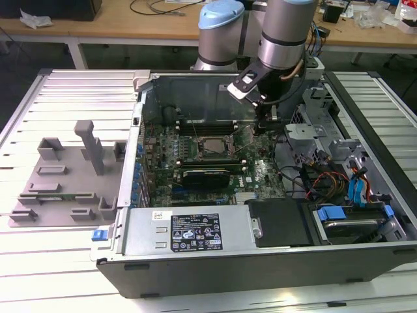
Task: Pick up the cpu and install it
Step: 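Close the cpu cover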
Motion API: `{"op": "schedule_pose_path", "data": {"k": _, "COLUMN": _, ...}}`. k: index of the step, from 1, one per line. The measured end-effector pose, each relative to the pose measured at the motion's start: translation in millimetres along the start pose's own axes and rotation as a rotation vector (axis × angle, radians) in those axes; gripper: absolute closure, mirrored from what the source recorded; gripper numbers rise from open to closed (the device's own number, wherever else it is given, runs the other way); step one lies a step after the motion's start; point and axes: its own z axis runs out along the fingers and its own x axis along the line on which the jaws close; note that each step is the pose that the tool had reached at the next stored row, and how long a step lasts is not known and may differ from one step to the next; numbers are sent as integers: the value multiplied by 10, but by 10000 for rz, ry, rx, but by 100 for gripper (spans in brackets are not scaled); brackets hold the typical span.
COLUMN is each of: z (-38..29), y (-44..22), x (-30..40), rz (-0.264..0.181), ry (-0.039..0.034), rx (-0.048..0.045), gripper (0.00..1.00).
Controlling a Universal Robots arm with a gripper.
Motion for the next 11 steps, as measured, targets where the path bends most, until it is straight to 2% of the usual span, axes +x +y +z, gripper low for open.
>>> {"op": "schedule_pose_path", "data": {"k": 2, "z": 37, "y": 3, "x": 0, "rz": 0, "ry": 2, "rx": -1, "gripper": 89}}
{"op": "schedule_pose_path", "data": {"k": 6, "z": 39, "y": -1, "x": 0, "rz": -1, "ry": 0, "rx": 0, "gripper": 89}}
{"op": "schedule_pose_path", "data": {"k": 9, "z": 39, "y": -25, "x": 1, "rz": -1, "ry": 1, "rx": -9, "gripper": 89}}
{"op": "schedule_pose_path", "data": {"k": 11, "z": 38, "y": -66, "x": 1, "rz": 0, "ry": -2, "rx": -42, "gripper": 89}}
